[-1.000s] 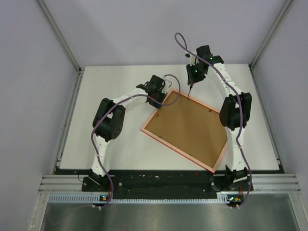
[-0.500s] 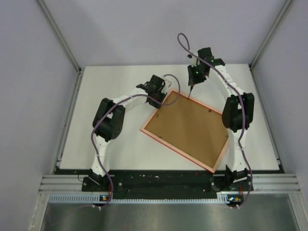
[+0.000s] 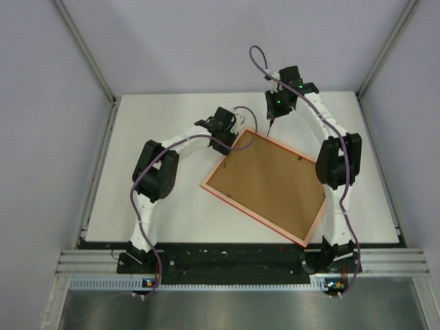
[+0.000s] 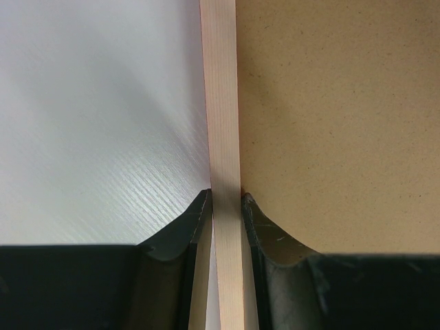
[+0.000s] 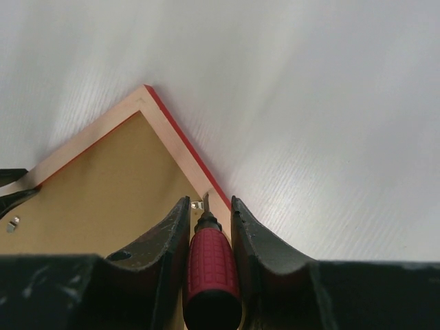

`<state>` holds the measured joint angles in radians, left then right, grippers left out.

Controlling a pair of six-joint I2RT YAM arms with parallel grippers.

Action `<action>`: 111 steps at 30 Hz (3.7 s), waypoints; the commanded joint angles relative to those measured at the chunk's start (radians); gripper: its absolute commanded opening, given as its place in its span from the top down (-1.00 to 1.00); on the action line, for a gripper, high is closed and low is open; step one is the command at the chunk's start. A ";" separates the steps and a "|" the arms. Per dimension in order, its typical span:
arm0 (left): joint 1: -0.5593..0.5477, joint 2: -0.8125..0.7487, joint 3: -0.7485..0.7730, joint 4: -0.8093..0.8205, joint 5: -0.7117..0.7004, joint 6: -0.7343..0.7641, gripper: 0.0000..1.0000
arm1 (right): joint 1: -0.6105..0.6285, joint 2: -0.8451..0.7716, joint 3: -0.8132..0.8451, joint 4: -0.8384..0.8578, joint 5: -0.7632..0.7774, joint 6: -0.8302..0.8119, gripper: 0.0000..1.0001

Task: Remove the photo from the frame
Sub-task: Release the photo frame item from the photo frame.

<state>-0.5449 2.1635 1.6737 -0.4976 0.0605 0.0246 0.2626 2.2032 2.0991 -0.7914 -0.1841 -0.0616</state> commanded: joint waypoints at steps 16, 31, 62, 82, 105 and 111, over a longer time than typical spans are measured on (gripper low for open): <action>0.000 -0.008 0.023 -0.044 -0.014 -0.002 0.88 | 0.046 -0.082 0.001 0.028 -0.014 -0.058 1.00; -0.001 -0.005 0.024 -0.044 -0.013 0.001 0.91 | 0.046 -0.008 -0.004 -0.009 0.038 -0.089 1.00; 0.013 0.022 0.052 -0.108 -0.209 -0.146 1.00 | -0.008 -0.244 -0.353 0.158 0.373 0.279 1.00; 0.040 0.006 0.041 -0.107 -0.275 -0.230 1.00 | -0.017 -0.411 -0.605 0.158 0.402 0.648 1.00; 0.051 -0.082 -0.049 -0.088 -0.153 -0.351 1.00 | 0.041 -0.451 -0.562 0.257 0.235 0.408 1.00; 0.049 -0.120 -0.095 -0.085 -0.133 -0.475 1.00 | 0.069 -0.447 -0.577 0.306 0.226 0.318 1.00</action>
<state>-0.4999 2.1101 1.6112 -0.5560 -0.0879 -0.3126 0.3088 1.7924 1.5230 -0.5507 0.0513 0.3424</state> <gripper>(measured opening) 0.251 0.254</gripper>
